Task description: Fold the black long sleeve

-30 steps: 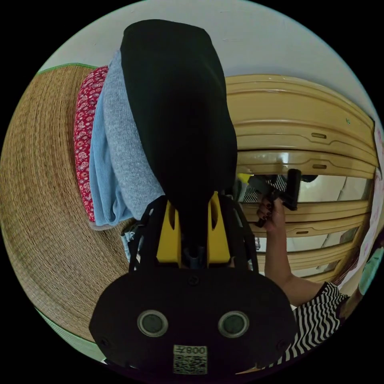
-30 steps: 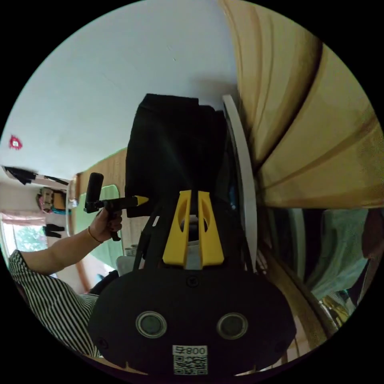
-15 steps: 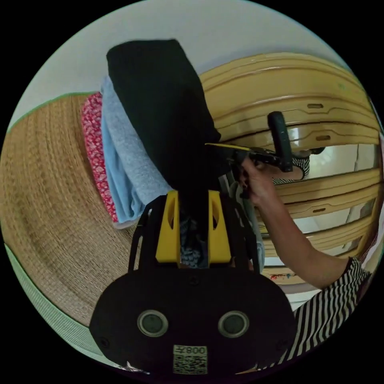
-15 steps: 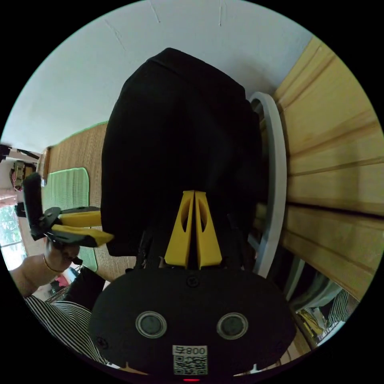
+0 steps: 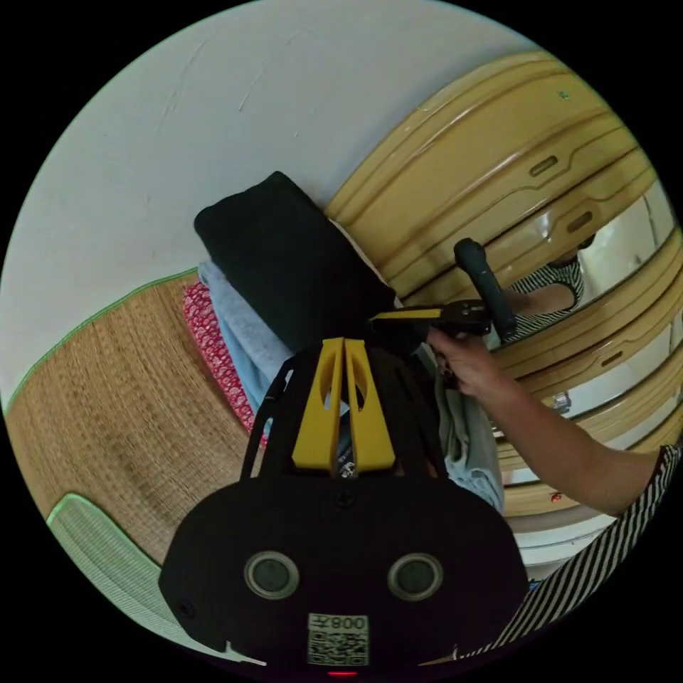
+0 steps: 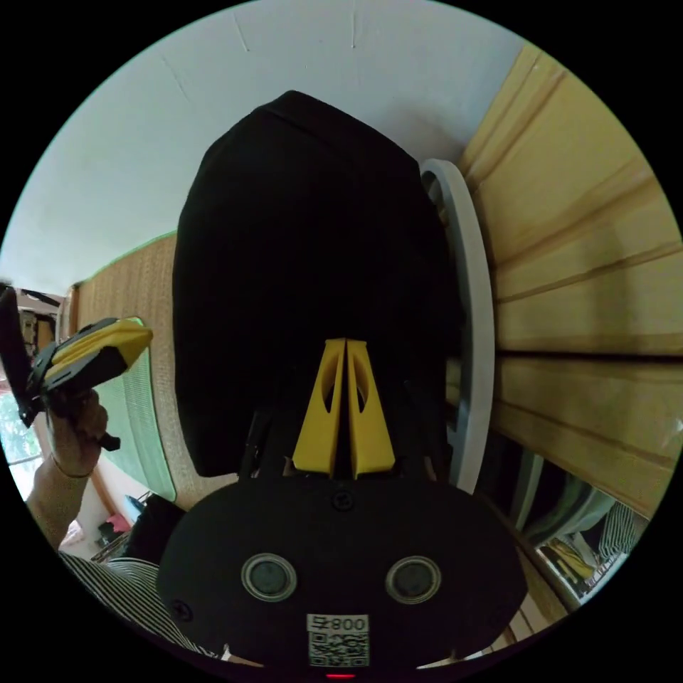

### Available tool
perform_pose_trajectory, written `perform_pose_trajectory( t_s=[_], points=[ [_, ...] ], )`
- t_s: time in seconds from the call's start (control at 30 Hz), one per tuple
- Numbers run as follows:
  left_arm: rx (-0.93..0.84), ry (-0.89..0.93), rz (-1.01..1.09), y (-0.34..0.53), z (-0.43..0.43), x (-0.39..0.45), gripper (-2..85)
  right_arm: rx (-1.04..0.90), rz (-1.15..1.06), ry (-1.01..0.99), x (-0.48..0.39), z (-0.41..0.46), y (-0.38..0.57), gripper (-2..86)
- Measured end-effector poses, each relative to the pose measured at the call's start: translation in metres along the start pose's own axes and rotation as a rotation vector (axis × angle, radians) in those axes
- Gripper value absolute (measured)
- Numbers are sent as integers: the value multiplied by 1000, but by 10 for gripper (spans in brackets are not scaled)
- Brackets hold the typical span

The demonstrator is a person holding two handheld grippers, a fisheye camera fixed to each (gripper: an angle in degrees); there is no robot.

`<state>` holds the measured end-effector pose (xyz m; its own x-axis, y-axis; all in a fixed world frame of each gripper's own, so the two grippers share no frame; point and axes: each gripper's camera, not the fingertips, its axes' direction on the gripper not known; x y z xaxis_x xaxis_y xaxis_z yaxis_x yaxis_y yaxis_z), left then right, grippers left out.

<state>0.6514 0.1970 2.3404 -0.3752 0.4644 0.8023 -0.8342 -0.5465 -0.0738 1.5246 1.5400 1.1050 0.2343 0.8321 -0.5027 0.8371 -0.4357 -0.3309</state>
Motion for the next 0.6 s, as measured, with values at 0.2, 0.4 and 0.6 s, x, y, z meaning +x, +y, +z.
perform_pose_trajectory(
  t_s=[0.2,0.4,0.6],
  points=[
    [-100,-18,5,71,6,22,1,68,-18,-122,-42,-2,33,0],
    [-43,-8,42,184,-39,62,0,-25,-17,-80,-99,51,52,0],
    [-5,167,-2,375,-115,80,0,102,-53,-143,-177,61,100,1]
  ],
)
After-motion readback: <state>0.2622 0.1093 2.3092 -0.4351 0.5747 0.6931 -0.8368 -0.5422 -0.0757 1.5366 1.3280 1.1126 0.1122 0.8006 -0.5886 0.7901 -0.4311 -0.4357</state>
